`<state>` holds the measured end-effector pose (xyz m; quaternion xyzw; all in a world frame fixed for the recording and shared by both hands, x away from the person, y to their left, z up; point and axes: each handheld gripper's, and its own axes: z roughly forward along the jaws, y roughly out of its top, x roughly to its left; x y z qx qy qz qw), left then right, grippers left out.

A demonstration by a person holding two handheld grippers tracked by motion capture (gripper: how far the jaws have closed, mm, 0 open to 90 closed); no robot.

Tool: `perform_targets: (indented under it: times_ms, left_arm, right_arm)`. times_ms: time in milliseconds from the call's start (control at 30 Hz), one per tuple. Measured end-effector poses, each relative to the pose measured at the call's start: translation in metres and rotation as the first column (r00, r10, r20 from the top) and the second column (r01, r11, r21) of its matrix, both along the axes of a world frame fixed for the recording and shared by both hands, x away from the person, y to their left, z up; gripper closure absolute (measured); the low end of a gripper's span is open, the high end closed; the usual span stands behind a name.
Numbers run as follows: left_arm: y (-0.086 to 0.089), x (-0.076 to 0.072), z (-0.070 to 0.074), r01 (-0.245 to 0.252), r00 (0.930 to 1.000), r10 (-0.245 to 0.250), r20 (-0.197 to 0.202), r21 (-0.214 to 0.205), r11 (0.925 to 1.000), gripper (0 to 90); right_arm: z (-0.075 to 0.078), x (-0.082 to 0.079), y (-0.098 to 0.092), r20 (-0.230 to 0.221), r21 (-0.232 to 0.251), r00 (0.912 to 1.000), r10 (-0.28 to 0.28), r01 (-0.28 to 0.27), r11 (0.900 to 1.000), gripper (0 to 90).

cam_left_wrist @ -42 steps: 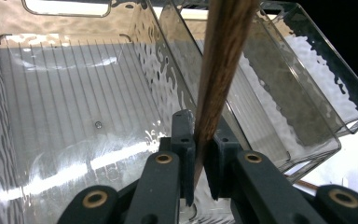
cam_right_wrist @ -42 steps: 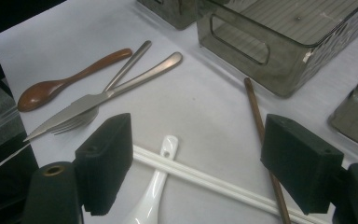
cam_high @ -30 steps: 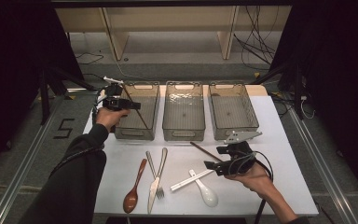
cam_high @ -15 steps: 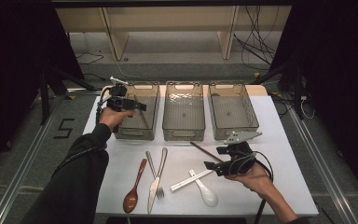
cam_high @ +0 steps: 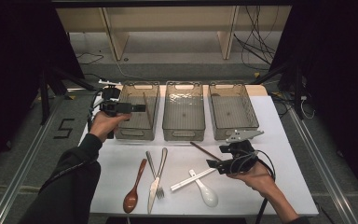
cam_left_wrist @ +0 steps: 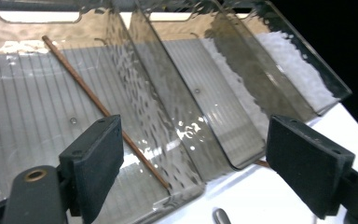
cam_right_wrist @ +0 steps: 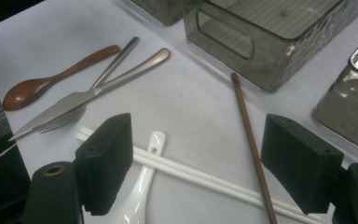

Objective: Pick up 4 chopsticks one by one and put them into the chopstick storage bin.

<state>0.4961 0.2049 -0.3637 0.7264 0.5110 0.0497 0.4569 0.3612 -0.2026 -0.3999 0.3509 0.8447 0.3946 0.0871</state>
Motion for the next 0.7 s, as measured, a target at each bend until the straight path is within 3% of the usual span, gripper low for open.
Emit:
perform_targets:
  times_ms: [333, 433, 600, 700]
  left_arm:
    - [0.006, -0.041, -0.004, 0.044, 0.9974, -0.041, 0.06, -0.047, 0.9979, 16.9]
    - [0.007, -0.053, -0.005, 0.051, 0.9962, -0.048, 0.072, -0.034, 0.9981, 16.1]
    - [0.009, -0.077, -0.01, 0.07, 0.9919, -0.065, 0.109, -0.049, 0.9963, 15.7]
    - [0.007, -0.09, -0.014, 0.078, 0.9894, -0.073, 0.126, -0.037, 0.9963, 15.7]
  right_arm:
    - [-0.006, 0.011, -0.007, -0.022, -0.057, 0.9986, -0.048, 0.046, 0.9973, 26.7]
    - [-0.008, 0.014, -0.009, -0.043, -0.087, 0.9975, -0.056, 0.053, 0.9948, 27.2]
    - [-0.013, 0.02, -0.015, -0.074, -0.172, 0.9938, -0.082, 0.069, 0.9827, 29.8]
    - [-0.02, 0.025, -0.019, -0.096, -0.223, 0.9901, -0.103, 0.079, 0.9716, 33.2]
